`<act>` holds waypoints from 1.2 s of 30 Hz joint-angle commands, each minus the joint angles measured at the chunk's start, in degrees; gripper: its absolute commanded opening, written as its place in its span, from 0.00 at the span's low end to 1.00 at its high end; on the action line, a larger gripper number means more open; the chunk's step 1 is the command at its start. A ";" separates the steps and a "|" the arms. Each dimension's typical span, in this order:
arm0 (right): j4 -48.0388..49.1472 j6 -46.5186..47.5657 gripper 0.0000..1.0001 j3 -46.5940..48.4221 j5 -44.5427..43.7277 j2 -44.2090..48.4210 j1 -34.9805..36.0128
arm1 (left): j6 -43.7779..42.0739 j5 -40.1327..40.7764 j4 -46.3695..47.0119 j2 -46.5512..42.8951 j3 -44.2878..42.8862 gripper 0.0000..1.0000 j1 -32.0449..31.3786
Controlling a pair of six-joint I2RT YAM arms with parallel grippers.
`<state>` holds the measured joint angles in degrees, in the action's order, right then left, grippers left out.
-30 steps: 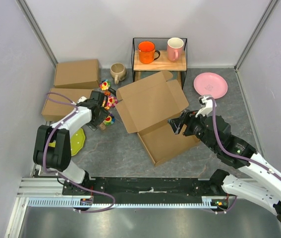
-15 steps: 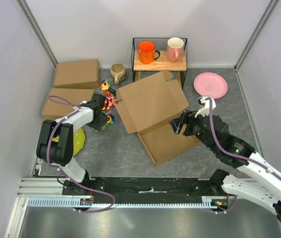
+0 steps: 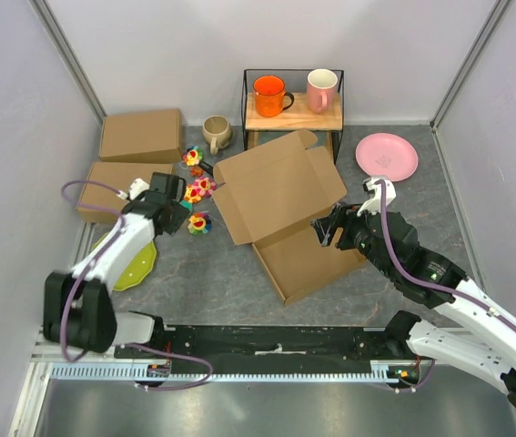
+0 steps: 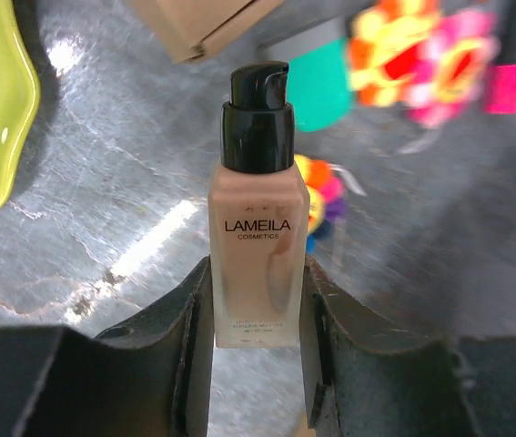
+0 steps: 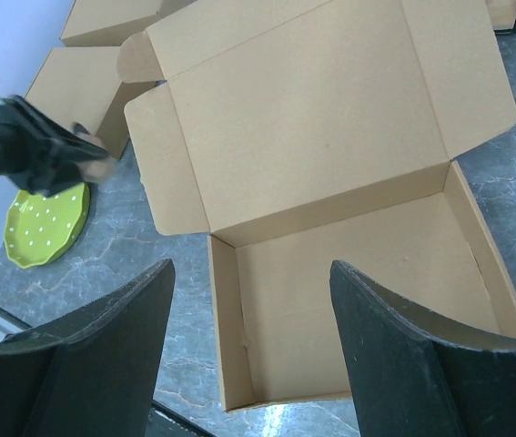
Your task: Fold the paper box
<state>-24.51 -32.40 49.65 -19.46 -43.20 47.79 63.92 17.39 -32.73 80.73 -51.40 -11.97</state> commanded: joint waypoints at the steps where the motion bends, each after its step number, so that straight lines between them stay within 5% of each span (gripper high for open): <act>1: 0.25 1.99 0.77 2.99 -2.07 -0.13 0.11 | -2.31 -0.33 0.30 -13.65 -2.30 0.04 -0.07; 5: -0.18 4.54 0.77 5.80 -4.09 -0.48 0.11 | -6.95 -2.45 3.54 -20.87 -4.94 0.02 -6.55; 7: -0.27 6.03 0.77 6.77 -6.02 -0.66 0.20 | -9.94 -1.13 6.44 -21.40 -6.95 0.02 -16.82; 12: -1.76 7.53 0.77 10.03 -9.00 -0.40 0.11 | -21.89 -5.67 15.32 -13.60 -12.75 0.02 -38.35; 14: -2.99 7.53 0.77 10.99 -10.33 0.04 0.11 | -26.45 -8.93 17.69 -7.80 -14.26 0.02 -41.54; 18: -4.23 7.71 0.77 11.17 -12.26 3.11 0.11 | -33.14 -22.43 22.97 1.43 -15.30 0.02 -43.49; 22: -6.07 7.71 0.77 10.82 -14.11 5.14 0.20 | -45.77 -26.70 14.65 11.62 -23.55 0.02 -45.07; 27: -7.30 6.92 0.78 10.12 -14.73 5.76 0.11 | -51.44 -23.55 5.58 22.70 -32.70 0.02 -46.48; 34: -7.39 6.04 0.78 9.06 -14.20 5.23 0.11 | -47.58 -14.76 2.67 29.83 -33.16 0.02 -46.48; 36: -7.39 6.04 0.78 8.89 -14.20 5.41 0.11 | -46.70 -13.88 2.85 29.93 -32.28 0.09 -46.48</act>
<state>-31.99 -25.85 58.54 -32.95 -37.78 47.79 17.45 -0.97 -28.18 109.47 -83.02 -58.52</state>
